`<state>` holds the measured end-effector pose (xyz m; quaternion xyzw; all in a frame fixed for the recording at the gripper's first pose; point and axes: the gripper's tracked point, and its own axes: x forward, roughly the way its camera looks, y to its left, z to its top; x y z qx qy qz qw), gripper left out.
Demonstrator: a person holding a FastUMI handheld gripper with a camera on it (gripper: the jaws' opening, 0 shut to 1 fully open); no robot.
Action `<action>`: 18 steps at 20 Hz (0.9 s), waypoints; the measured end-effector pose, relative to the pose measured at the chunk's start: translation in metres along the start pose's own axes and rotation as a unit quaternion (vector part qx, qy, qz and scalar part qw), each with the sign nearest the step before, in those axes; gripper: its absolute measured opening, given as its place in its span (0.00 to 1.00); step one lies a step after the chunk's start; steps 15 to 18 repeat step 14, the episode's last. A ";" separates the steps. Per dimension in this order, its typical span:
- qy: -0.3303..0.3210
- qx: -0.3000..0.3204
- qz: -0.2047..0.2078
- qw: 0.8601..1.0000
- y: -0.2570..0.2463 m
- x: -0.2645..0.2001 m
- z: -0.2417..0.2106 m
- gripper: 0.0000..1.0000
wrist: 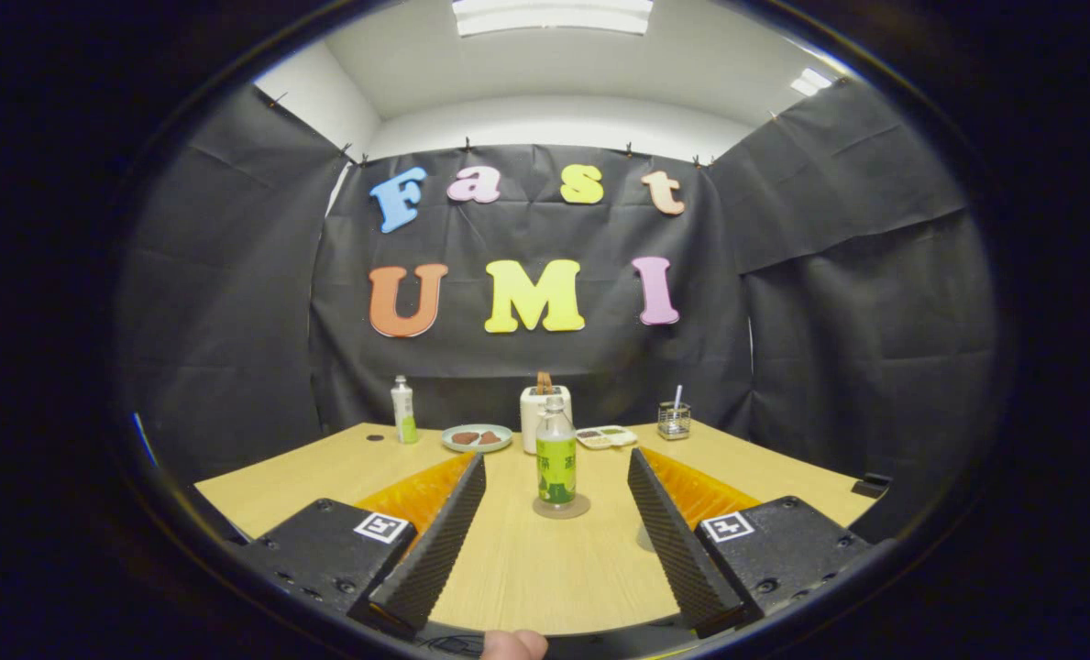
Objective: Take the bottle from table, then pour the juice into the cup, finally place the bottle on the coaster
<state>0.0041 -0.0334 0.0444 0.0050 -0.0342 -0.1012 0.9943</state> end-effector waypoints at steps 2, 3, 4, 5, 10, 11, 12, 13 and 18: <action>-0.002 0.001 -0.004 1.000 0.000 -0.002 0.003 1.00; -0.004 0.002 -0.003 1.000 0.000 -0.003 0.004 1.00; -0.004 0.002 -0.003 1.000 0.000 -0.005 0.004 1.00; -0.003 0.000 -0.004 1.000 -0.001 -0.005 0.004 1.00; 0.001 -0.001 0.000 1.000 0.002 -0.004 0.001 1.00; 0.001 -0.001 0.003 1.000 0.003 -0.003 0.001 1.00; 0.003 -0.002 0.004 1.000 0.003 -0.002 0.000 1.00; 0.007 -0.004 0.002 1.000 0.003 0.000 -0.003 1.00; 0.008 -0.005 0.001 1.000 0.002 -0.001 -0.004 1.00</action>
